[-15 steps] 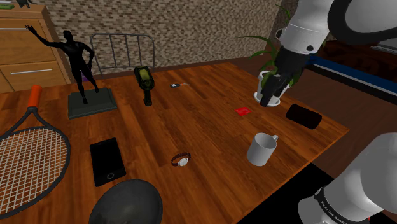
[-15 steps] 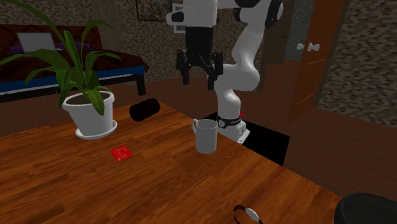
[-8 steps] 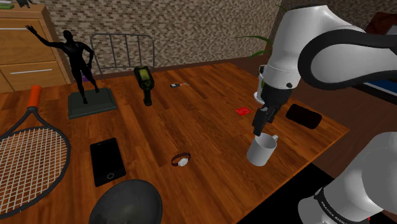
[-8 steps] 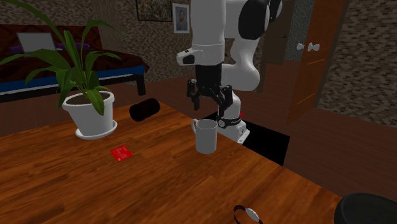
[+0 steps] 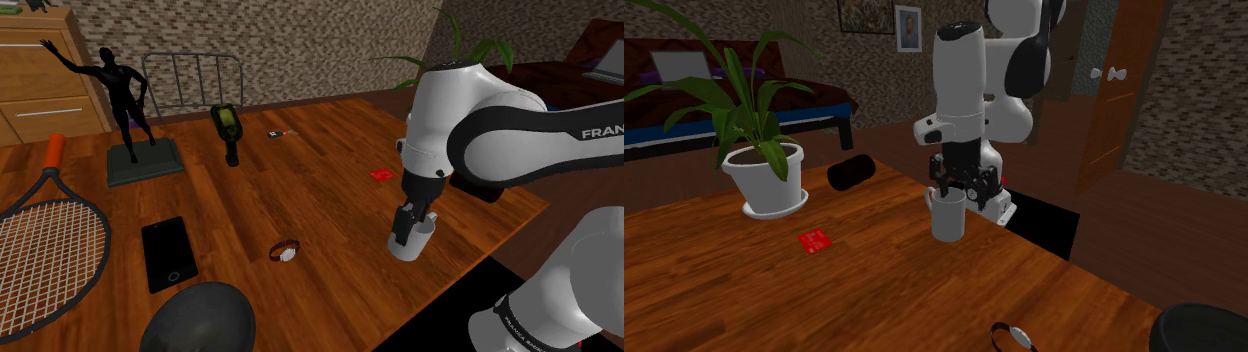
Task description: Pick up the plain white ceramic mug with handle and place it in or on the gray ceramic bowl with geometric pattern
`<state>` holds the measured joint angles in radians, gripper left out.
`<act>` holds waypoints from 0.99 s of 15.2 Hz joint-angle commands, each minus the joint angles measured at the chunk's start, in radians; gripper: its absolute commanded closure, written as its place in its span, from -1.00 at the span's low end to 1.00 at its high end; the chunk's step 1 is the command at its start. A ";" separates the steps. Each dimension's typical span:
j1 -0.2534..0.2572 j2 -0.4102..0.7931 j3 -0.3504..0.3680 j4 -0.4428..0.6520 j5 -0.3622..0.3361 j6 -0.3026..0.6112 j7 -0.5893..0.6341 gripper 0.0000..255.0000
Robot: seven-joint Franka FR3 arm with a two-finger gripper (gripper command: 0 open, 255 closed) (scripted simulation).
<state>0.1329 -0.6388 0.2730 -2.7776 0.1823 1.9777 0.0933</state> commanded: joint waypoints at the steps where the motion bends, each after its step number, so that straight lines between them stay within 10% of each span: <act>1: 0.001 0.013 0.005 -0.023 0.004 0.035 -0.001 -1.00; 11: 0.003 0.028 0.011 -0.050 0.010 0.077 -0.001 -1.00; 12: 0.003 0.028 0.011 -0.050 0.010 0.077 -0.001 1.00; 15: 0.003 0.028 0.011 -0.050 0.010 0.077 -0.001 1.00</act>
<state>0.1363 -0.6104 0.2839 -2.8272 0.1924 2.0550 0.0922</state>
